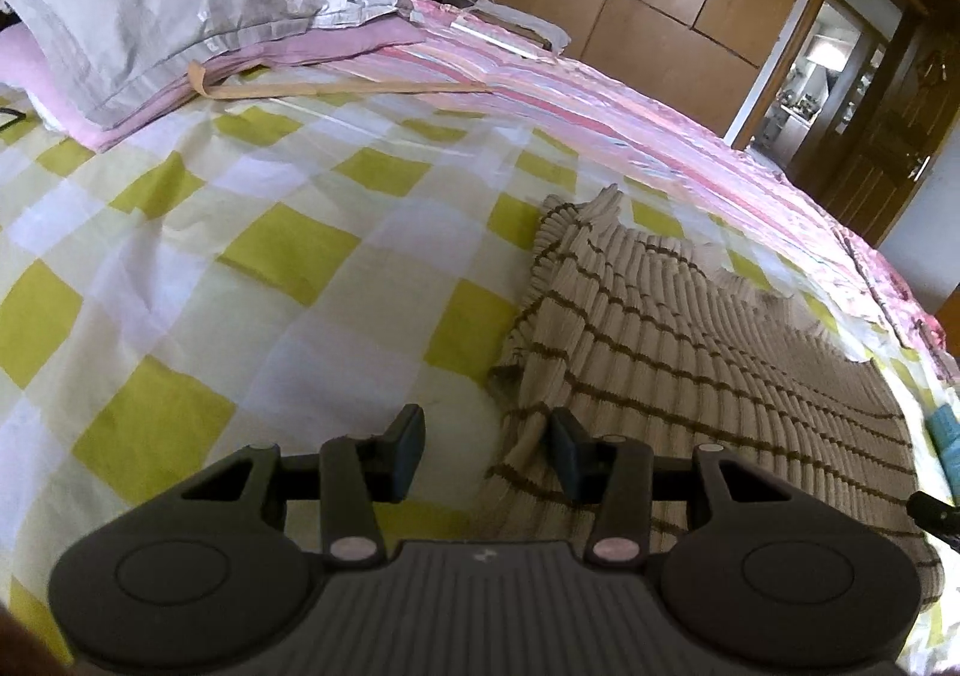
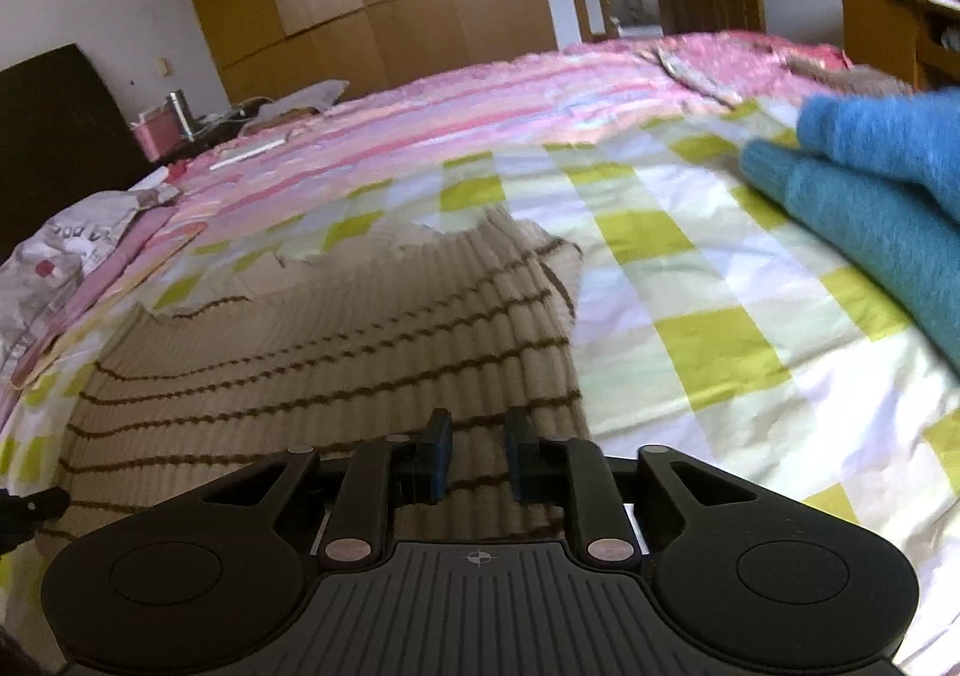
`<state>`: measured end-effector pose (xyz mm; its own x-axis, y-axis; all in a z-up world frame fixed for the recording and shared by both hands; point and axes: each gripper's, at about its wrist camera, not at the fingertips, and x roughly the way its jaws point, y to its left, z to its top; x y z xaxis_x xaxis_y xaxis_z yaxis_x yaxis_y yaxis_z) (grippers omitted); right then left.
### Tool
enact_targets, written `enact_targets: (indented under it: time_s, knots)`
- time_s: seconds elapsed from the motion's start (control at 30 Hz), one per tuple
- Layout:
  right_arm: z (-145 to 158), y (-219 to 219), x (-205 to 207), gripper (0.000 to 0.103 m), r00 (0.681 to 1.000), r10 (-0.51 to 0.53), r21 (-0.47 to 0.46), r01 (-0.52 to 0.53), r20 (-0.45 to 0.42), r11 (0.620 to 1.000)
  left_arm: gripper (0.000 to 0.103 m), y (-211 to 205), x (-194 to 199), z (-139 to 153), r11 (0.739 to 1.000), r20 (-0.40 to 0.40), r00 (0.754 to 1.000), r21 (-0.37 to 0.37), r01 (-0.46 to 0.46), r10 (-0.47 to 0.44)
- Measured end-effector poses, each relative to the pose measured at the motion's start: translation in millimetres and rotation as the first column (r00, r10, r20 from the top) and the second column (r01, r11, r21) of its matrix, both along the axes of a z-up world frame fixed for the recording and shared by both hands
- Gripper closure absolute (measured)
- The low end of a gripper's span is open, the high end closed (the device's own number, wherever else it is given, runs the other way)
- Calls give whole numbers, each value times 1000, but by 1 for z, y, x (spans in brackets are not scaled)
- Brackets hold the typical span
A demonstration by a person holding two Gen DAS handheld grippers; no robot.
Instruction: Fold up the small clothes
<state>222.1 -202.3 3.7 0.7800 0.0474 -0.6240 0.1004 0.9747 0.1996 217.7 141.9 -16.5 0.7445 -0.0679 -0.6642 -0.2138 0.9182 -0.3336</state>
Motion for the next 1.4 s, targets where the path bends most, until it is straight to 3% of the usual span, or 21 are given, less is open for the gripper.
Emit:
enact_targets:
  time_s: [0.27,0.6,1.4]
  knots:
    - [-8,13,12,81,996,13,-28,-16,-93,999,53,-2,-1,1,1000,-31,999,-5,26,-26]
    - [24,52,8,79,993,114,-40,-115,-35,993,53,-4,-17,9,999,-19,1000,-50,11,-12]
    - [15,146,41,79,954,285,-183,-299,-99,937,53,-4,-13,-5,996,-29,997,-52,72,-73]
